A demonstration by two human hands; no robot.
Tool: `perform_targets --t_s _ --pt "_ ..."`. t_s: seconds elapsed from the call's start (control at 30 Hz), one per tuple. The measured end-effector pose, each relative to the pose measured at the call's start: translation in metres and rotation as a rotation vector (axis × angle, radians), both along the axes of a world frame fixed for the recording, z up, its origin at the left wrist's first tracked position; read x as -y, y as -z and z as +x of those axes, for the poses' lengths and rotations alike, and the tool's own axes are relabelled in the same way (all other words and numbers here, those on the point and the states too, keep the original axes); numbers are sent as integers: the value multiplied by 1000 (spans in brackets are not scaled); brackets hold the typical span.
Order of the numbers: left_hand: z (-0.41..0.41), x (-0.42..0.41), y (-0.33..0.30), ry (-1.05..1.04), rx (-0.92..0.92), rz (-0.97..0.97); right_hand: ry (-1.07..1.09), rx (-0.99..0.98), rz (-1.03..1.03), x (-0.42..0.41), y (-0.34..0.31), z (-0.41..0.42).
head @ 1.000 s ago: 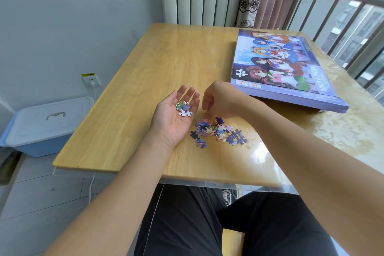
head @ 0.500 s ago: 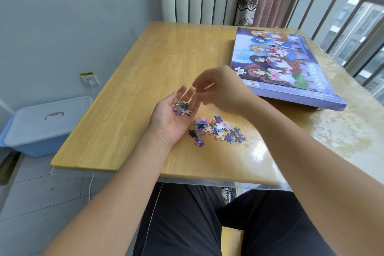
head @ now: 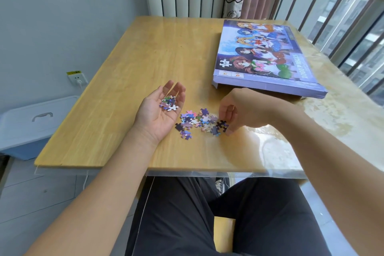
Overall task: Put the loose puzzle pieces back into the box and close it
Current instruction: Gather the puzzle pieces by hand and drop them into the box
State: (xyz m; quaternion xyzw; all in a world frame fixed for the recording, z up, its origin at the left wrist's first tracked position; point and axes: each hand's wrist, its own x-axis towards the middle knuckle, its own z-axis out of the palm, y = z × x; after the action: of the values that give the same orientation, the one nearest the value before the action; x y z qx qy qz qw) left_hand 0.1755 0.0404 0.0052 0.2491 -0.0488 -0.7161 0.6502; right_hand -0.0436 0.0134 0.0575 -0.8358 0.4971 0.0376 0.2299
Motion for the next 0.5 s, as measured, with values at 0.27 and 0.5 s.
perform_targets --t_s 0.27,0.5 --pt "-1 0 0 -2 11 -6 -18 68 -25 -4 1 -6" --pt "-1 0 -1 -1 13 -6 -47 129 -4 -4 3 -9"
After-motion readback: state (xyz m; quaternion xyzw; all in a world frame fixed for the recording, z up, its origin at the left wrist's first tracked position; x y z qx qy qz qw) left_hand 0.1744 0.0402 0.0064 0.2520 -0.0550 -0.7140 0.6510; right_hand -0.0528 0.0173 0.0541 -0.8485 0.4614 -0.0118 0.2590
